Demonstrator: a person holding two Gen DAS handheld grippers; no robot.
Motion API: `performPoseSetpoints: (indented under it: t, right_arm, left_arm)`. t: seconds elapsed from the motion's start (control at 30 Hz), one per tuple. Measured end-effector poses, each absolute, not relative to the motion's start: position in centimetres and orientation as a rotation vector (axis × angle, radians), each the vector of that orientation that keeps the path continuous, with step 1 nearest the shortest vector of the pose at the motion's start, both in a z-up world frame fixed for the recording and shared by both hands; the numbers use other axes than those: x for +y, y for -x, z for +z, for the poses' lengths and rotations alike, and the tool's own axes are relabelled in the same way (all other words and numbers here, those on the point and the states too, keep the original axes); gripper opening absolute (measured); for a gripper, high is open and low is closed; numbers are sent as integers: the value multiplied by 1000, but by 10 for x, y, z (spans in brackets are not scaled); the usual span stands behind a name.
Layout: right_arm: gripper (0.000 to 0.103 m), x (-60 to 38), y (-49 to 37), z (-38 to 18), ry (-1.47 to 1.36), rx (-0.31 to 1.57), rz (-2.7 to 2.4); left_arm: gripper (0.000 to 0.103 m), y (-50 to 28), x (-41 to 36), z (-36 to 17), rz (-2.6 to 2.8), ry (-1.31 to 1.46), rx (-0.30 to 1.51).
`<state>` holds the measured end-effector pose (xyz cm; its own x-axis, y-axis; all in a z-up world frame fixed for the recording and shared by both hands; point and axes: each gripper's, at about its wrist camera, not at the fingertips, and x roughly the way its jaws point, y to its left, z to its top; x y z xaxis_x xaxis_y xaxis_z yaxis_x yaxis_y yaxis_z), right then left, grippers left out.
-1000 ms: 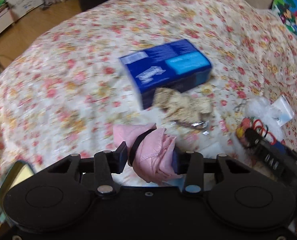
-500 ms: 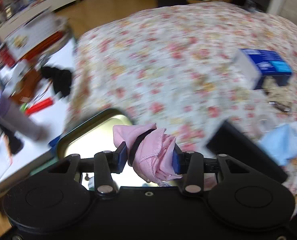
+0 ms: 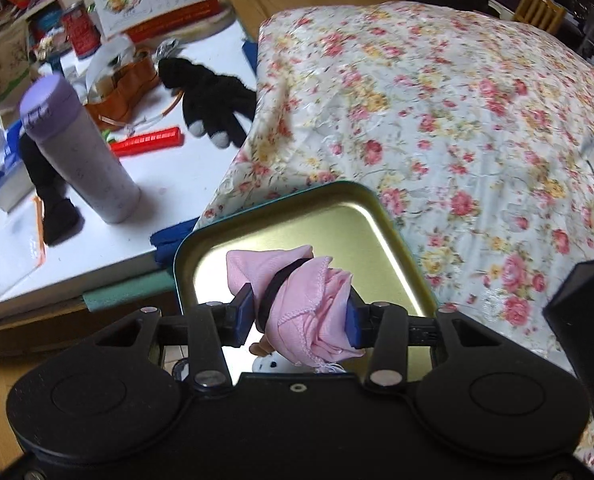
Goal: Organize soft objects
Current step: 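Carry the pink mask and knitted pouch into the gold tray and release both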
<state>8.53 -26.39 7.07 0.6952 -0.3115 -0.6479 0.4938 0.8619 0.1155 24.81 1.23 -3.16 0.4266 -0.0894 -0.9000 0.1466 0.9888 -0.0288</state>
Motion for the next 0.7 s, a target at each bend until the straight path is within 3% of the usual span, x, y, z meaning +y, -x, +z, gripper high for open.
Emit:
performPoseSetpoints:
  t: [0.2,0.53,0.7]
  right_arm:
    - [53,-189,-116,71,-206,775,-293]
    - [53,-98,-162,19,-103,1067,-145]
    - [53,-76,-168,4,-32,1128,-143]
  left_arm:
    - [45,-258,31,-52,-110,-28,1188]
    - [45,-262,43,-56,-78,-4,1214]
    - [46,-262,41,-57,-66,-25,1211]
